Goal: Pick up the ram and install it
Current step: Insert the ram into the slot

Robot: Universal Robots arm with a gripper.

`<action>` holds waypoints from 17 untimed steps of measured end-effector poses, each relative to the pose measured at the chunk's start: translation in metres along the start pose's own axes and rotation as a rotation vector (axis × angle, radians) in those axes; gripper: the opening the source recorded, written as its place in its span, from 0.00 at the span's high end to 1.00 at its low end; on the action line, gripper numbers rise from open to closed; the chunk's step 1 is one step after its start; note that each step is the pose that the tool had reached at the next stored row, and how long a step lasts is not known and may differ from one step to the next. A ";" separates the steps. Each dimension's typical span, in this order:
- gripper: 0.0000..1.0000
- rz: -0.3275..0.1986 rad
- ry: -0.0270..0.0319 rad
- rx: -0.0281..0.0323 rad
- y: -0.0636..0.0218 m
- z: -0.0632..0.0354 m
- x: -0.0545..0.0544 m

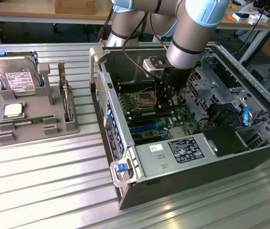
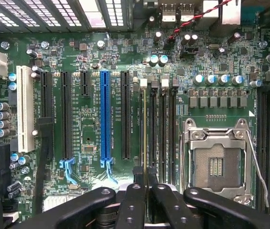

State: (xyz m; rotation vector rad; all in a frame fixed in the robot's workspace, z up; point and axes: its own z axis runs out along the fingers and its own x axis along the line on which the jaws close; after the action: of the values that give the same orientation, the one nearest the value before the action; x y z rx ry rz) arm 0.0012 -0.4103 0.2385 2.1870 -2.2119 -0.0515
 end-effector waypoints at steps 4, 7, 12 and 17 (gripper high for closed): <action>0.88 0.002 0.0000 0.0000 0.0006 0.0014 0.000; 0.88 0.002 -0.0002 0.0001 0.0009 -0.0018 0.000; 0.88 0.001 -0.0162 0.0000 0.0013 -0.0161 0.000; 0.88 0.000 -0.0464 -0.0005 0.0013 -0.0162 0.006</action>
State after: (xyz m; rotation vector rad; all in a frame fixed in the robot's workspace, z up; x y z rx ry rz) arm 0.0005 -0.4160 0.2547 2.2084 -2.2349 -0.1038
